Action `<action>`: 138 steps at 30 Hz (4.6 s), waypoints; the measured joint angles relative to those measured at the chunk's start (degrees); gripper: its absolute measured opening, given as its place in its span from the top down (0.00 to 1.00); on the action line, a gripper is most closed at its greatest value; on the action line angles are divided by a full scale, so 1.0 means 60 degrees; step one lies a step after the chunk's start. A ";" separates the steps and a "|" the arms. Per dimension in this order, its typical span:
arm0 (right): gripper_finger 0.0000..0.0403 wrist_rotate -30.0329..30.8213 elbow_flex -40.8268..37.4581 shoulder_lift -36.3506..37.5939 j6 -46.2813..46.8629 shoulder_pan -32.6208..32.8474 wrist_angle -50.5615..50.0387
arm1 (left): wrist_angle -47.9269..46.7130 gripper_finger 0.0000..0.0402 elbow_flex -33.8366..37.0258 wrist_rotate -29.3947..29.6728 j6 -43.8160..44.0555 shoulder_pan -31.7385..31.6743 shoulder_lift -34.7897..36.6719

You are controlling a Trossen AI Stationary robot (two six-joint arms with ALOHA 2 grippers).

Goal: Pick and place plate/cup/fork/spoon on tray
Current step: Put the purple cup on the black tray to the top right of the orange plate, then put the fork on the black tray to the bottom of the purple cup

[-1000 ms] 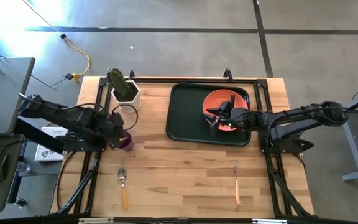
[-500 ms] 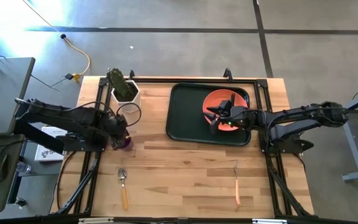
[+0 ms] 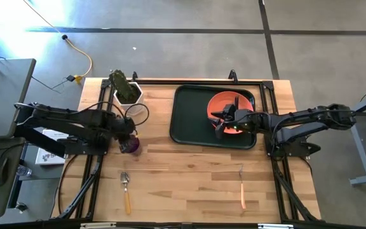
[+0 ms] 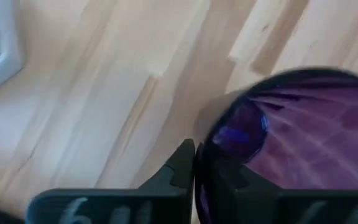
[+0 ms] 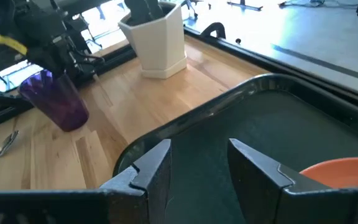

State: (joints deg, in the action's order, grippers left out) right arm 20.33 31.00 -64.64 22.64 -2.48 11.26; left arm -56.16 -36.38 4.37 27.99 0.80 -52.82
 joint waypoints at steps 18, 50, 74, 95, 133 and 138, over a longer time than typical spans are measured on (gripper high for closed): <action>0.63 0.0543 0.0000 0.1952 0.0526 0.0291 -0.3196 | 0.1865 0.99 -0.3431 0.0233 -0.2409 -0.0982 -0.3399; 0.63 0.2192 0.0000 0.2594 -0.0035 0.0288 -0.4701 | 0.2730 0.96 -1.1063 -0.1607 -0.5455 -0.5495 -1.1173; 0.63 0.2277 0.0000 0.2594 0.0315 0.0288 -0.4552 | 0.2860 0.67 -1.1081 -0.1314 -0.5069 -0.5904 -1.1271; 0.63 0.1483 0.0000 0.2378 0.3177 0.0453 -0.4405 | 0.4123 0.67 -0.9816 -0.1475 -0.5525 -0.5273 -0.8803; 0.63 -0.2214 0.3399 -0.2821 -0.1970 0.5054 -1.1067 | 1.0421 0.67 -0.1993 0.1840 -0.3511 0.0728 -0.5759; 0.63 -0.2912 0.3399 -0.3563 -0.2104 0.5132 -1.1041 | 1.0292 0.67 -0.1993 0.2224 -0.3206 0.1535 -0.5759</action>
State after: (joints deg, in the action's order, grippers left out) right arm 2.86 51.40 -86.02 10.02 28.31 -54.99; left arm 5.60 -48.34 17.71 8.75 10.01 -87.37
